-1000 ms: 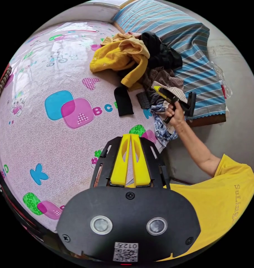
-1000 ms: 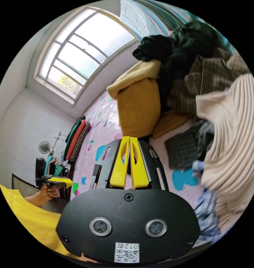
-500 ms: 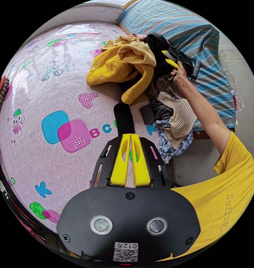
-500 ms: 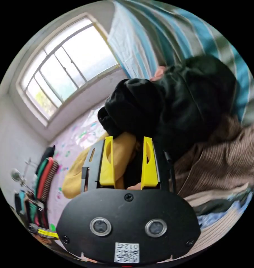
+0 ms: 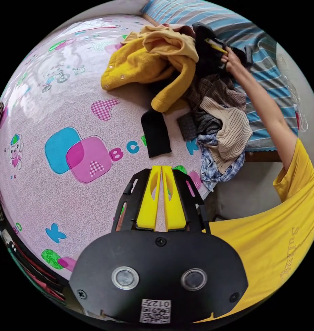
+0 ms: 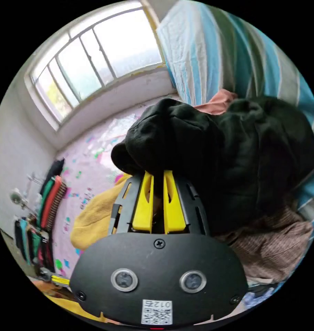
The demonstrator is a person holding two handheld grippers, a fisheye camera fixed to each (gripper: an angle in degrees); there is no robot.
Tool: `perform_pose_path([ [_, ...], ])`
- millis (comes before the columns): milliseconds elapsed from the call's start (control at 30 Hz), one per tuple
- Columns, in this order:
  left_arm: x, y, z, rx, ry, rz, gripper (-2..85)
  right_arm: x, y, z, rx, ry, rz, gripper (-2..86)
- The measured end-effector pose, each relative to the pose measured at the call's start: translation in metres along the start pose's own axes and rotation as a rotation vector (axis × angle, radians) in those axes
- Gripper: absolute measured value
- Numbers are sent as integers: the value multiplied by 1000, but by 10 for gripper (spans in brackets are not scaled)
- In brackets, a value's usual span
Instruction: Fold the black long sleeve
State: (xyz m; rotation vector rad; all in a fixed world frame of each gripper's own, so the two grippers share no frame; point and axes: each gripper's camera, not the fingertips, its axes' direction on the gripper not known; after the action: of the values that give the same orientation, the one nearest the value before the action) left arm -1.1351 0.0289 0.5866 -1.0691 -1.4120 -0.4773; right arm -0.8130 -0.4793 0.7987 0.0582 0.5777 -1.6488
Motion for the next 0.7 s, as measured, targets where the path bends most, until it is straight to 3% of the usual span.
perform_pose_path([
  [133,-27,-22,-24,135,175,-76,25,46,52,-71,72,-589,-31,34],
  [233,-25,-50,-35,207,319,-25,64,44,100,-120,48,-740,-127,30],
  [500,38,-91,-1,78,738,193,165,18,247,-202,0,-887,-152,33],
  [600,57,-76,25,-65,889,265,167,-11,291,-213,-37,-932,-152,33],
  [700,54,-43,29,-100,945,315,147,-26,327,-221,-16,-934,-95,33],
])
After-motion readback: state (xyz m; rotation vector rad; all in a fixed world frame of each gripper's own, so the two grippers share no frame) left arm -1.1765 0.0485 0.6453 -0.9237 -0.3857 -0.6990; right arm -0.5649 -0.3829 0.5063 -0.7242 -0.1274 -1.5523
